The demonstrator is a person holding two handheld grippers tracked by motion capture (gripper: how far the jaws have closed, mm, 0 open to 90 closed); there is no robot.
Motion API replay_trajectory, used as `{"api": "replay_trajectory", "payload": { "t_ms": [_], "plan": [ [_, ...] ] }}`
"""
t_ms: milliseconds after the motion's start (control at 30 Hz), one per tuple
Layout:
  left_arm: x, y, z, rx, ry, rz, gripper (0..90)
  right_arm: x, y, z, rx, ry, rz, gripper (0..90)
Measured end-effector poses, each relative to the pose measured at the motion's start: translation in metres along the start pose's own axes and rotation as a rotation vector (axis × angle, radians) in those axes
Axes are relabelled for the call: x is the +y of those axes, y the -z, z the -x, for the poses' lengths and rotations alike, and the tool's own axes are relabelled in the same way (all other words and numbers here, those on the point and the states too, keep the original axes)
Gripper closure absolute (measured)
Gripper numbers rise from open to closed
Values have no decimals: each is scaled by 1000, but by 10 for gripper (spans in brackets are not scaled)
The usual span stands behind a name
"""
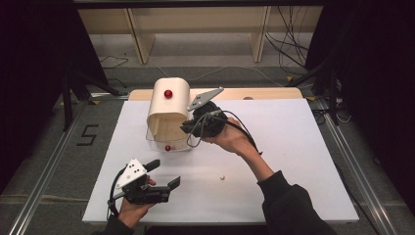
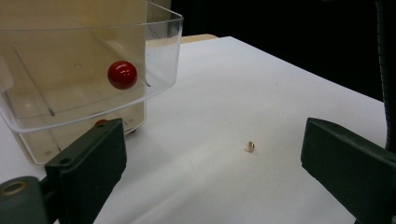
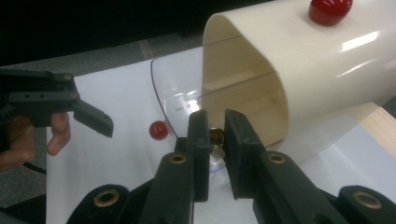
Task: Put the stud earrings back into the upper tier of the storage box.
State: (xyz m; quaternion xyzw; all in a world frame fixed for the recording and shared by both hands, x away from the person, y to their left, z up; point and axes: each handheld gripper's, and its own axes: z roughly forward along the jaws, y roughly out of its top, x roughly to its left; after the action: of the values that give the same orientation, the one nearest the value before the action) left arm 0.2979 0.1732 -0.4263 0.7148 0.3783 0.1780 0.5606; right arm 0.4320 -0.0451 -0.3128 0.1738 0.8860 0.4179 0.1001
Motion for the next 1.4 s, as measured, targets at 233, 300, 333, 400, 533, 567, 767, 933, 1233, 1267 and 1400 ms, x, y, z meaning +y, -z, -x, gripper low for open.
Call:
{"api": "replay_trajectory", "payload": {
  "t_ms": [233,300,333,400,533,567,767,933,1233,1267,1400],
  "plan": [
    [0,0,0,0,-1,-1,64,9,-18,0,-4,3,-24,809],
    [0,0,0,0,0,1,64,11,-25,0,0,1,-35,809],
    [0,0,0,-1,-2,1,64,11,-27,-1,4,2,-40,808],
    [0,0,0,-1,-1,1,64,12,-30,-1,6,1,-43,808],
    [1,1,0,-1,-1,3,64,11,-39,-1,9,-8,-57,808],
    [1,1,0,-1,0,4,64,11,-43,-1,14,-9,-62,808],
    [1,1,0,0,0,5,64,12,-48,-2,20,-7,-72,807],
    [1,1,0,-1,1,6,64,12,-48,-1,22,-10,-74,722],
    [1,1,0,-1,0,3,64,12,-15,-1,1,-21,12,486],
    [1,1,0,-1,0,3,64,11,-11,0,-4,-23,19,462],
    [0,1,0,0,1,2,64,5,3,1,-13,-26,48,410]
  ]
}}
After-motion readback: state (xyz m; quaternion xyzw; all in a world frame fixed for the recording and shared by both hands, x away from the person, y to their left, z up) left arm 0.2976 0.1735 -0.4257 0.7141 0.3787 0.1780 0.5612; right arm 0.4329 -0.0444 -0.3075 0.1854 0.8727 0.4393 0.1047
